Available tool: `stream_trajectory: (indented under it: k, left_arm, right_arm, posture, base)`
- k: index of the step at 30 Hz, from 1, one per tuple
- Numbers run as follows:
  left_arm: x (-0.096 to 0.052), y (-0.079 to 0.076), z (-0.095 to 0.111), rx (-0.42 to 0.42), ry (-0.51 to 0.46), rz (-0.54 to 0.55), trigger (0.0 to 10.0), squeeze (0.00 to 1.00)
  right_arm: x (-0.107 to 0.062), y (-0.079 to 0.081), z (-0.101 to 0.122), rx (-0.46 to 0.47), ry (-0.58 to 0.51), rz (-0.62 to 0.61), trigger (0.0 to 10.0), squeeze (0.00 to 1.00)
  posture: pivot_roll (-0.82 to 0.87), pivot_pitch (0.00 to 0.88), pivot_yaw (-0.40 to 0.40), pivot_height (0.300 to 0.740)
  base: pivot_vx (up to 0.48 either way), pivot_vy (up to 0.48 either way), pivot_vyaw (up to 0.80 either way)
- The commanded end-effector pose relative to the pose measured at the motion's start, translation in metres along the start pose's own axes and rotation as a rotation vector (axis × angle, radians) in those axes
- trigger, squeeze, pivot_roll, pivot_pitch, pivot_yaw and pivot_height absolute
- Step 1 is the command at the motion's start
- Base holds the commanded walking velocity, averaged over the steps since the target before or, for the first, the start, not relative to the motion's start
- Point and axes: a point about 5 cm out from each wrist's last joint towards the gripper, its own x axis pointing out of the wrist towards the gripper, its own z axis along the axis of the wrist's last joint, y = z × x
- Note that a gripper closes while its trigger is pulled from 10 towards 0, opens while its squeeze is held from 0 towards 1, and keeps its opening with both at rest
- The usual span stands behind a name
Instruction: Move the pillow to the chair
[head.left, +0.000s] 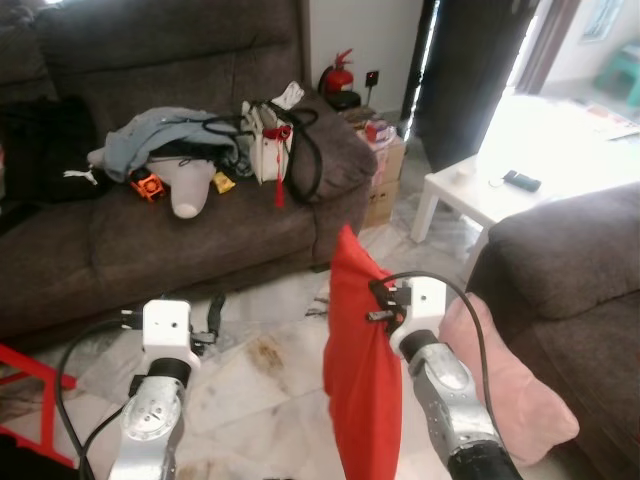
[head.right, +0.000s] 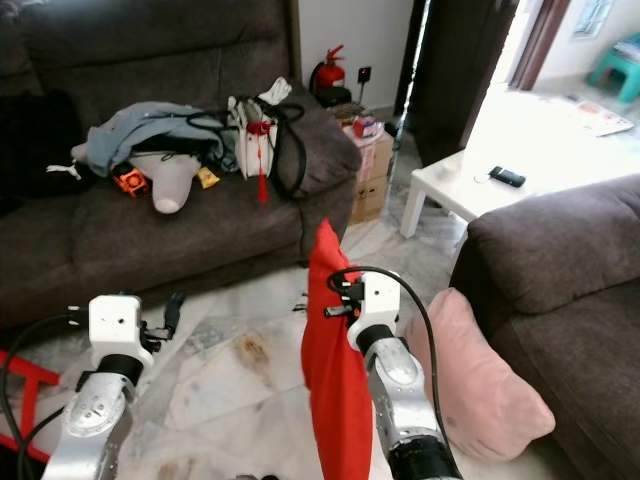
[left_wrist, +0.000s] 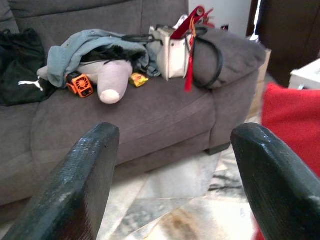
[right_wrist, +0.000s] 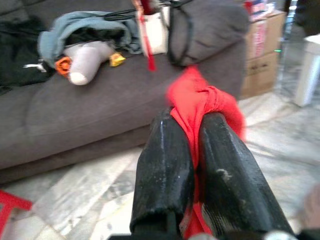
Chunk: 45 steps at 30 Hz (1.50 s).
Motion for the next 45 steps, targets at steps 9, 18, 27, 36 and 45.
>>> stream_trajectory:
  k: [9,18,27,36,45]
  left_arm:
    - [-0.0004,0.0037,-0.0008,0.005,0.005,0.008,10.0,0.00]
    - [-0.0004,0.0039,-0.0004,0.004,0.003,0.010,10.0,0.00]
    - [-0.0002,0.0035,0.0004,0.004,0.000,0.007,10.0,0.00]
    - [-0.0003,0.0036,0.0002,0.002,0.001,0.007,10.0,0.00]
    - [0.0006,0.0019,0.0004,-0.008,0.001,0.005,10.0,0.00]
  right_arm:
    - [0.0108,0.0043,0.0299,-0.007,-0.125,0.010,10.0,0.00]
    - [0.0111,0.0049,0.0298,-0.012,-0.124,0.014,10.0,0.00]
    - [0.0115,0.0054,0.0300,-0.015,-0.122,0.020,10.0,0.00]
    - [0.0123,0.0075,0.0290,-0.013,-0.119,0.031,10.0,0.00]
    - [0.0127,0.0057,0.0301,-0.020,-0.121,0.026,10.0,0.00]
  posture:
    - [0.09,0.012,-0.021,0.740]
    - [0.09,0.012,-0.021,0.740]
    - [0.08,0.017,-0.022,0.740]
    - [0.08,0.017,-0.022,0.740]
    - [0.09,0.014,-0.023,0.740]
  base:
    - [0.000,0.000,-0.51]
    - [0.000,0.000,-0.80]
    - [0.000,0.000,-0.80]
    - [0.000,0.000,-0.78]
    - [0.000,0.202,-0.77]
